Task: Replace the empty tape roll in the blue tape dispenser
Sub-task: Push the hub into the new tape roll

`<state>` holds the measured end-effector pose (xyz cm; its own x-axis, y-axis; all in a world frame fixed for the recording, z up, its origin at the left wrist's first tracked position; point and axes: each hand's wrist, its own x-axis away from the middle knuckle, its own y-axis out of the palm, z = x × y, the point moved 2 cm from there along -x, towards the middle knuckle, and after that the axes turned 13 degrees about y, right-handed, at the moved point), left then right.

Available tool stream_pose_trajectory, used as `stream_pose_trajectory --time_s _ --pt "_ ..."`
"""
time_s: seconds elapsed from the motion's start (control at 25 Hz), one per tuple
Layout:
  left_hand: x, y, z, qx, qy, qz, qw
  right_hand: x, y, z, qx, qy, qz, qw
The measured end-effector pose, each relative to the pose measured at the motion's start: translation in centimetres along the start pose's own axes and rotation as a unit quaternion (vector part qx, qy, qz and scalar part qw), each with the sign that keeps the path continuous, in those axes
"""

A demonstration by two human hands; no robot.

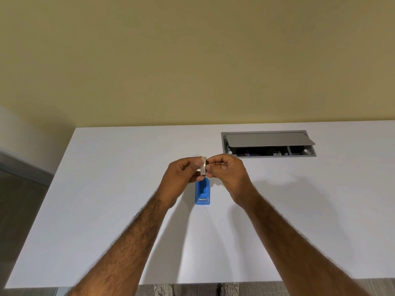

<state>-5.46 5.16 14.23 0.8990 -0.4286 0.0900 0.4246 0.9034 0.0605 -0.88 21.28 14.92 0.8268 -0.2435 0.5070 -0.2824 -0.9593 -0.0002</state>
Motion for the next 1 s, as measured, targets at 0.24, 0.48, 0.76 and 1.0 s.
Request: stream_pose_trajectory --time_s 0.24,0.48,0.76,1.0 --pt "-0.2 0.1 -0.1 -0.006 -0.003 0.003 1.000 0.2 0.0 -0.2 -0.010 0.002 -0.018 1.000" --pt "0.0 0.2 0.8 -0.025 0.015 0.005 1.000 0.2 0.0 -0.5 0.003 0.000 -0.018 1.000" --pt "0.2 0.3 0.8 -0.021 0.028 0.029 0.999 0.0 0.2 -1.1 0.034 -0.003 -0.016 0.999" --pt "0.3 0.2 0.9 0.010 0.040 0.024 0.999 -0.1 0.1 -0.9 0.012 0.003 -0.025 1.000"
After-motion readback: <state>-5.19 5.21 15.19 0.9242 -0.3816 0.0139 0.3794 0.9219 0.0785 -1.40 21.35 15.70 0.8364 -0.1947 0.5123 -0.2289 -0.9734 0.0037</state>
